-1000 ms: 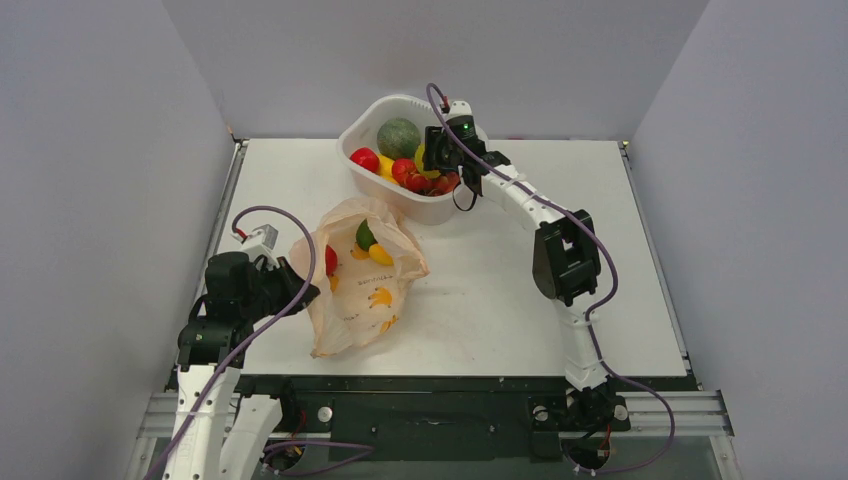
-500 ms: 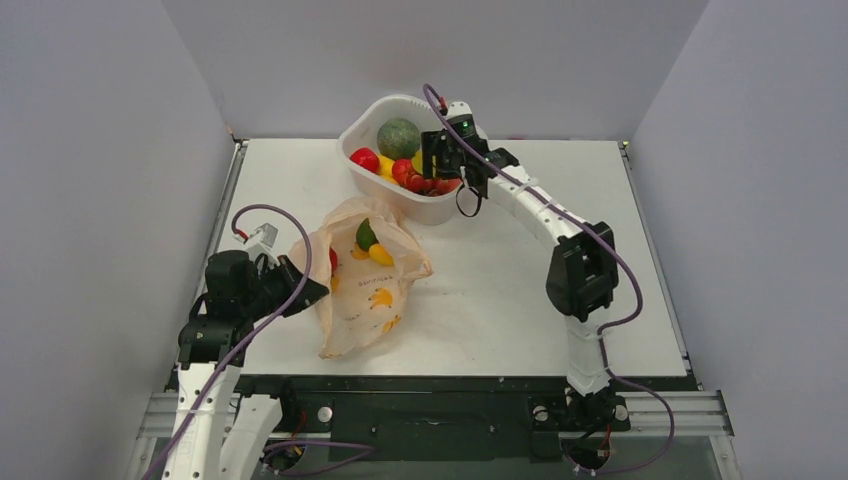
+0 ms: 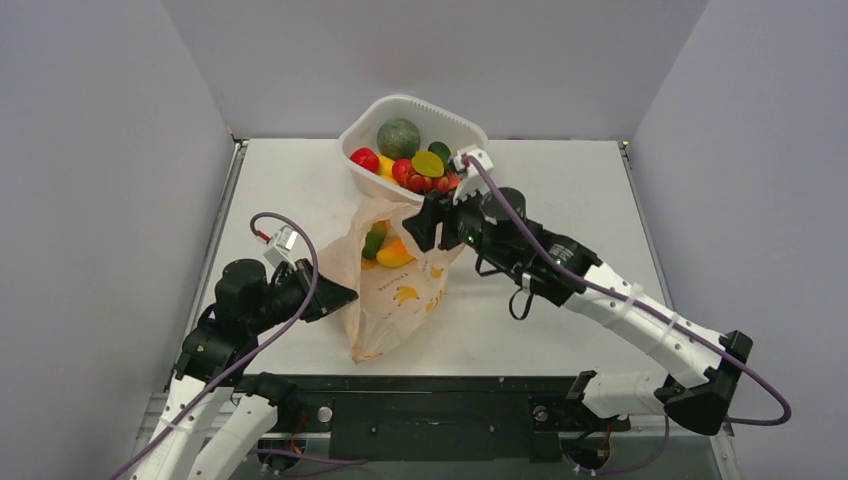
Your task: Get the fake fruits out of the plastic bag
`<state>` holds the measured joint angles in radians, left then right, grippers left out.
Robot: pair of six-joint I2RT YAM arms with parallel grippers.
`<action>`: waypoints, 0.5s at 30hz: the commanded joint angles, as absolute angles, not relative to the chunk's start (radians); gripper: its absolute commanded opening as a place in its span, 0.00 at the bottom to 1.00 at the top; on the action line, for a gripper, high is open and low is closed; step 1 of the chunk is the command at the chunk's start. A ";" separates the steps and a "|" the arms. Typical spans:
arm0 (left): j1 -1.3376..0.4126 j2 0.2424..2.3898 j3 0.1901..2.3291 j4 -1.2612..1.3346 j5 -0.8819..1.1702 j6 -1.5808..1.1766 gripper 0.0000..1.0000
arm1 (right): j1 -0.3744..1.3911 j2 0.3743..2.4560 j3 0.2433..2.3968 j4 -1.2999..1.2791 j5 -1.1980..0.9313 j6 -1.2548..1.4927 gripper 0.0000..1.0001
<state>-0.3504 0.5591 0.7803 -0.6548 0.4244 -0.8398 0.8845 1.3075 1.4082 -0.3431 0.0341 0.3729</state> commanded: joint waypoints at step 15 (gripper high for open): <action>-0.458 0.545 0.754 -0.625 0.355 -0.907 0.00 | 1.153 1.398 0.836 0.264 0.478 0.862 0.41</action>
